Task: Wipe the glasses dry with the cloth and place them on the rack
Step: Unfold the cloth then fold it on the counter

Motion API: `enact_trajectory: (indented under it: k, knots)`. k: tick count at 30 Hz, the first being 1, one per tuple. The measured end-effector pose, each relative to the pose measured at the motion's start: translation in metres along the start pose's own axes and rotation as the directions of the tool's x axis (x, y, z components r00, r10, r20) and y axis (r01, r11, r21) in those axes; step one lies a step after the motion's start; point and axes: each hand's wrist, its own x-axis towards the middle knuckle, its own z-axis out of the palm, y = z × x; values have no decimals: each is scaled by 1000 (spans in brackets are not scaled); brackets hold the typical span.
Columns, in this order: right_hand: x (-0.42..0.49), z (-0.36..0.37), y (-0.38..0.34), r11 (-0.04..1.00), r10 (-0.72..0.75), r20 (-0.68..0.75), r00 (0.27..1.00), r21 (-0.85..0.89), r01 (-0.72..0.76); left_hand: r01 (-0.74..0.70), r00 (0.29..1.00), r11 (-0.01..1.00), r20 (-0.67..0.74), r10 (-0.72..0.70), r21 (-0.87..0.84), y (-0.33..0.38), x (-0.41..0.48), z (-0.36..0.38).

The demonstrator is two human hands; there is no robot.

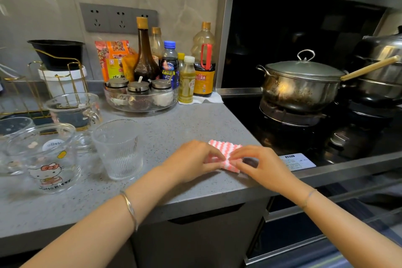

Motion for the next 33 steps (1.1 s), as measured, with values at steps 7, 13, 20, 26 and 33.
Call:
enact_trajectory:
  k: [7, 13, 20, 26, 33]
  knots:
    - [-5, -2, 0, 999, 34, 91, 995, -39, -30, -4, 1000, 988, -21, 8, 151, 7, 5, 0]
    - [9, -10, -12, 963, 137, -73, 988, 244, -115, 168, 970, 866, -80, -232, -470, 9, 13, -23]
    - [21, -15, -69, 749, 199, 22, 980, 642, -166, 105, 937, 801, -212, -279, -589, 21, -15, -55]
    - [27, 4, -107, 519, 151, 94, 984, 840, -160, 76, 831, 786, -396, -390, -614, 17, -49, -86]
    - [49, 21, -147, 641, 131, -126, 983, 767, 13, 35, 842, 763, -392, -371, -646, 5, -92, -112]
